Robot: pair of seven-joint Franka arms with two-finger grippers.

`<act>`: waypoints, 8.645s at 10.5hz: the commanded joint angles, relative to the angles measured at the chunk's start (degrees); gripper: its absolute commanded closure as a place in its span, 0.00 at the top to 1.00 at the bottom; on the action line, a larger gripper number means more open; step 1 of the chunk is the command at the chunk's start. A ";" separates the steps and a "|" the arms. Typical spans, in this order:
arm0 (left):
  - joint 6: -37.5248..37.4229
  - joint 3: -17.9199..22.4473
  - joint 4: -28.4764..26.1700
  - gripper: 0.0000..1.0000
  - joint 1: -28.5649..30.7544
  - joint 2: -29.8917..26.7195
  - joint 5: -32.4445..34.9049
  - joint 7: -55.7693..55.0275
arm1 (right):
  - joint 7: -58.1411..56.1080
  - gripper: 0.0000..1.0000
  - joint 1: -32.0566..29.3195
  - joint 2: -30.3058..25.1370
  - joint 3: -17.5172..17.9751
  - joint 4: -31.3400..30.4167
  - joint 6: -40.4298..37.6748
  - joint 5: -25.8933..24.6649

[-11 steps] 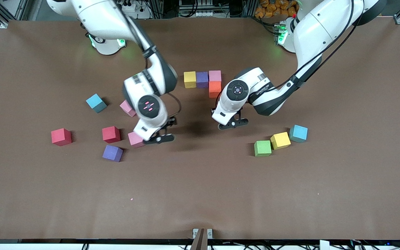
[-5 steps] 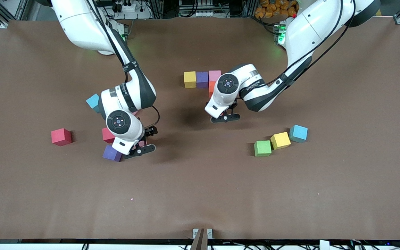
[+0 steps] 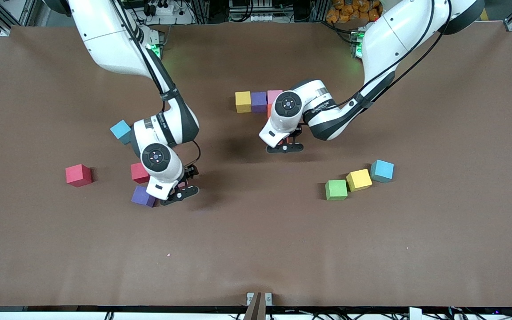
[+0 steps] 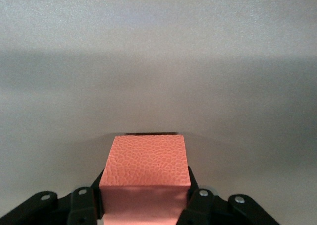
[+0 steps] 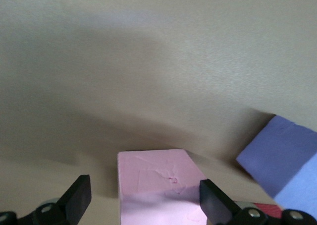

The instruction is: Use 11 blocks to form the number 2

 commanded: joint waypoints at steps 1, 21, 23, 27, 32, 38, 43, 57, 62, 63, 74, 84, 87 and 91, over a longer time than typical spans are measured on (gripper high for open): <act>0.76 -0.02 -0.36 0.43 0.04 0.05 0.57 0.42 | -1.38 1.00 -1.10 -1.30 0.90 -1.40 0.46 -0.56; 0.68 -0.19 0.61 1.00 -1.54 1.29 -5.67 1.39 | -11.14 1.00 -1.27 -4.03 0.73 -3.60 -0.69 -0.82; 0.33 -0.19 0.61 1.00 -0.75 0.50 -5.67 1.21 | -8.87 1.00 -1.80 -5.24 0.73 -7.79 3.86 0.05; -3.36 -0.37 0.70 1.00 2.58 -6.87 -8.02 1.39 | -2.00 1.00 -1.36 -6.40 0.90 -9.93 5.03 0.06; -7.32 -2.22 4.46 1.00 12.86 -9.35 -9.36 2.09 | -1.91 1.00 -1.63 -6.57 1.08 -10.98 7.48 3.20; -7.67 5.15 17.38 1.00 12.44 -5.93 -7.51 17.09 | -2.61 0.33 -1.36 -6.22 1.08 -10.98 8.02 3.49; -7.67 9.20 22.58 1.00 11.56 -1.36 -7.34 29.32 | -7.26 0.24 5.91 -8.06 1.25 -10.28 6.79 3.31; -7.67 12.73 21.09 1.00 9.45 4.36 -3.65 31.88 | -35.75 0.24 28.52 -2.98 1.25 -2.02 0.97 -0.74; -7.67 12.81 18.99 0.95 8.66 4.71 -3.65 31.88 | -33.12 0.23 30.09 0.45 1.43 0.70 3.80 -0.03; -7.67 12.81 18.19 0.92 8.74 4.71 -3.65 31.88 | -32.33 0.23 30.10 0.54 1.43 0.70 3.89 0.06; -9.07 12.03 17.75 0.38 8.83 0.59 -4.53 20.83 | -30.12 0.25 31.86 0.54 1.69 1.06 3.71 0.58; -17.07 2.63 17.75 0.37 8.92 -6.36 -4.62 -16.15 | -30.21 1.00 22.13 -9.12 0.56 1.06 -9.21 0.50; -18.13 -1.58 17.66 0.32 8.83 -6.10 -4.70 -26.96 | -30.12 1.00 14.22 -8.68 -3.13 0.97 -7.28 -0.55; -17.79 -3.09 17.83 0.32 1.30 -4.87 -7.34 -53.64 | -30.12 1.00 5.08 -7.54 -7.71 -0.52 -5.78 -0.47</act>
